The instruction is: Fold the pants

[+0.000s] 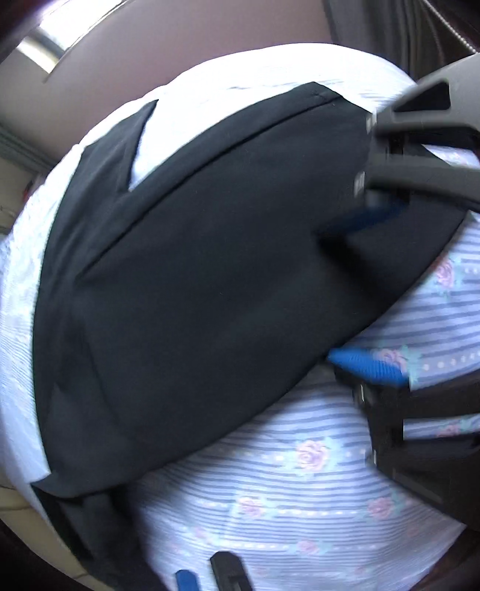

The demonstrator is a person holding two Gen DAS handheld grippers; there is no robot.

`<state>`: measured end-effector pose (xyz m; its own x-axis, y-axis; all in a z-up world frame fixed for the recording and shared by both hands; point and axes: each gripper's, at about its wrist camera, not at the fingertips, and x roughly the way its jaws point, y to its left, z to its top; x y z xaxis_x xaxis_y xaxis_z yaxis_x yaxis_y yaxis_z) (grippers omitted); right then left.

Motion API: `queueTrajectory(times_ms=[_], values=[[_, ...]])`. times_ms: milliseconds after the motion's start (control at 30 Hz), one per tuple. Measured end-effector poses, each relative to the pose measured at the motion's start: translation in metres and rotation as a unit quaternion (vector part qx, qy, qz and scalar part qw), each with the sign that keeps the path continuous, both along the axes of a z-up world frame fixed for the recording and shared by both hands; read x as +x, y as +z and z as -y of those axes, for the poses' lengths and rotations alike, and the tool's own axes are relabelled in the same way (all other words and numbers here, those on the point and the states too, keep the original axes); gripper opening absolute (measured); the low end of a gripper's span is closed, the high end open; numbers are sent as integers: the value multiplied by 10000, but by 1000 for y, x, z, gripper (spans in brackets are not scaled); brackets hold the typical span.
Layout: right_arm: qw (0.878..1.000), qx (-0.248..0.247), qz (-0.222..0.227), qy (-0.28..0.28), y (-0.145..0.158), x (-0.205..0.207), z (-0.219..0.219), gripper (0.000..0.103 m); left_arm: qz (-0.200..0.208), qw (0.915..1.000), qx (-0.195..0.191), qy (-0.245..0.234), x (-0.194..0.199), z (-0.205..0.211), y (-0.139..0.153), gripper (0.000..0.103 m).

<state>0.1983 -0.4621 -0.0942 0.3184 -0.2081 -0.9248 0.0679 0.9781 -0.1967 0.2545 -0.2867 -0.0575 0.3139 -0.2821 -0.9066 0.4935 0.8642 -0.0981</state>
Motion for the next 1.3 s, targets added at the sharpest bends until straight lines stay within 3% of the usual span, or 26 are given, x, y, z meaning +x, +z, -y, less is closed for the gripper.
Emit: queueTrajectory(times_ms=[33, 200, 367, 533, 700, 767, 867, 900, 1133, 1300], values=[[10000, -62, 71, -18, 5, 1, 1, 12, 2, 10000, -20, 9, 1, -1, -1, 80], [9964, -421, 704, -189, 50, 16, 17, 10, 225, 9997, -73, 53, 13, 0, 9, 80], [9806, -1376, 1312, -483, 107, 78, 50, 9, 491, 9984, -129, 255, 42, 16, 29, 80], [9744, -1582, 1266, -979, 122, 164, 87, 9, 486, 9979, -190, 387, 85, 46, 40, 80], [9687, -1664, 1179, -1412, 114, 245, 115, 11, 677, 9968, -37, 421, 116, 69, 39, 80], [9630, -1966, 1166, -1425, 108, 267, 117, 21, 741, 9962, 26, 458, 127, 76, 36, 80], [9409, -2669, 1369, -1569, 108, 277, 107, 72, 827, 9952, 75, 522, 132, 79, 31, 80], [9372, -2743, 1471, -1573, 108, 277, 109, 76, 869, 9950, 85, 491, 131, 80, 30, 80], [9076, -3259, 1996, -1736, 132, 244, 119, 78, 1017, 9934, 91, 527, 125, 70, 26, 80], [9471, -1823, 1980, -1749, 140, 195, 146, 78, 1106, 9926, 112, 486, 116, 67, 29, 81]])
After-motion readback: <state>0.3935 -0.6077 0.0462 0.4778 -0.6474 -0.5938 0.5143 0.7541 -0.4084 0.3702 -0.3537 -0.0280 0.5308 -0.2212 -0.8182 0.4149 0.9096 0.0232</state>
